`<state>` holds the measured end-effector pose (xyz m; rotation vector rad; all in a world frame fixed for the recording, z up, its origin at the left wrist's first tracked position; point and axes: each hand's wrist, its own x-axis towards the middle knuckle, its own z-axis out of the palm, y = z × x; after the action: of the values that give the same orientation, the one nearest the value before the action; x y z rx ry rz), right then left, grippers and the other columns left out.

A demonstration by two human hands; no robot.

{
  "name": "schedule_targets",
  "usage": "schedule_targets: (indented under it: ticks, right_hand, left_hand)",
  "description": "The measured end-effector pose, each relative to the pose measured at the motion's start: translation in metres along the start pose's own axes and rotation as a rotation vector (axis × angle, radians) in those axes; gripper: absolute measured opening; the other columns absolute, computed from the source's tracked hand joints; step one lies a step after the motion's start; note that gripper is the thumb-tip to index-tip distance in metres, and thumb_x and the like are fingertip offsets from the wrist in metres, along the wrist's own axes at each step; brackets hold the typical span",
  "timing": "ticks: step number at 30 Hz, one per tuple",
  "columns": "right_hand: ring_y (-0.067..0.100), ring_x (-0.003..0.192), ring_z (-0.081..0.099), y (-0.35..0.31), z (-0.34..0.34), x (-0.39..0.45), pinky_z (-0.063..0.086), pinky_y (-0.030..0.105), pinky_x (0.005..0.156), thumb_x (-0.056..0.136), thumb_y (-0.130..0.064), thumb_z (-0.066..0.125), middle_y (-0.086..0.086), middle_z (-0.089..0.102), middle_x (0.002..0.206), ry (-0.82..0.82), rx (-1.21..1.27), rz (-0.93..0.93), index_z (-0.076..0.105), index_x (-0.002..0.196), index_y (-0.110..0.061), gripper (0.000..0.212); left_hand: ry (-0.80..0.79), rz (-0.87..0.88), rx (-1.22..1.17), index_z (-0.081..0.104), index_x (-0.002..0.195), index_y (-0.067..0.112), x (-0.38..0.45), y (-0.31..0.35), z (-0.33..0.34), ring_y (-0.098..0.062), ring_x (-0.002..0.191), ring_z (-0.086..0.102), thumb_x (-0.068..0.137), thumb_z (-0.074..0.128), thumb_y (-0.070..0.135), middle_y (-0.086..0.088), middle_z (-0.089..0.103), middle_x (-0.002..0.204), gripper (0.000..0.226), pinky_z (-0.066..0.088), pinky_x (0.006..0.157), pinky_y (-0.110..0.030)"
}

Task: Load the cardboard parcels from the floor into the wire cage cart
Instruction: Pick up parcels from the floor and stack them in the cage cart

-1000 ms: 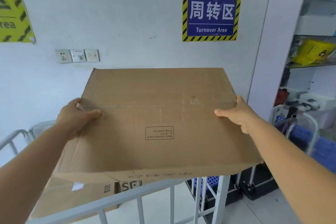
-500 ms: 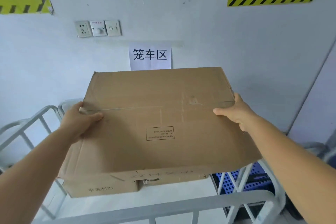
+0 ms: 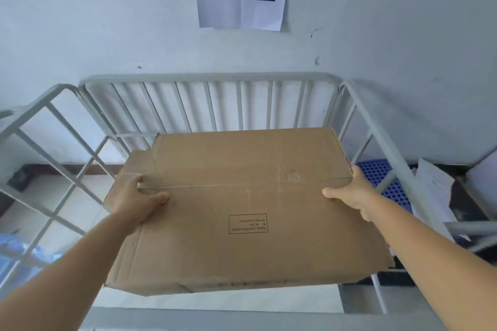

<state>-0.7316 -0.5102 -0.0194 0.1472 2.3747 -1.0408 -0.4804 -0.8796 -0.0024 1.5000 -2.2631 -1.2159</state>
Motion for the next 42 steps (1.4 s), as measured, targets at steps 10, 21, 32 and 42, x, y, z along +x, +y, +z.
schedule_targets:
  ticks: [10, 21, 32, 42]
  right_hand:
    - [0.032, 0.146, 0.022, 0.057, 0.055, 0.061, 0.031, 0.053, 0.111, 0.079, -0.019, 0.081, 0.003, 0.013, 0.163, -0.03, -0.064, 0.194, -0.001, 0.156, -0.026, 0.113]
    - [0.036, 0.141, 0.031, 0.134, 0.115, 0.124, 0.038, 0.053, 0.107, 0.077, -0.022, 0.082, 0.006, 0.018, 0.161, -0.073, -0.128, 0.426, -0.004, 0.156, -0.027, 0.117]
    - [0.033, 0.144, 0.027, 0.206, 0.16, 0.195, 0.033, 0.054, 0.111, 0.074, -0.014, 0.085, 0.005, 0.017, 0.162, -0.089, -0.068, 0.527, -0.002, 0.157, -0.027, 0.12]
    - [0.031, 0.14, 0.033, 0.258, 0.184, 0.235, 0.032, 0.052, 0.112, 0.071, -0.018, 0.086, 0.003, 0.025, 0.159, -0.12, -0.043, 0.57, 0.005, 0.155, -0.03, 0.118]
  left_hand:
    - [-0.144, -0.135, 0.112, 0.038, 0.144, 0.02, 0.061, -0.058, 0.085, -0.03, 0.114, 0.055, 0.072, 0.083, 0.025, -0.007, 0.054, 0.132, 0.086, 0.047, 0.094, -0.039]
    - [-0.33, -0.236, 0.272, 0.042, 0.136, 0.011, 0.114, -0.126, 0.176, -0.026, 0.101, 0.056, 0.074, 0.08, 0.023, -0.004, 0.058, 0.117, 0.074, 0.047, 0.082, -0.036]
    - [-0.382, -0.337, 0.262, 0.037, 0.14, 0.012, 0.143, -0.191, 0.265, -0.03, 0.11, 0.056, 0.074, 0.081, 0.019, -0.006, 0.056, 0.126, 0.08, 0.046, 0.085, -0.038]
    - [-0.416, -0.376, 0.207, 0.029, 0.144, 0.011, 0.147, -0.232, 0.321, -0.032, 0.114, 0.053, 0.077, 0.079, 0.017, -0.009, 0.052, 0.132, 0.084, 0.046, 0.09, -0.041]
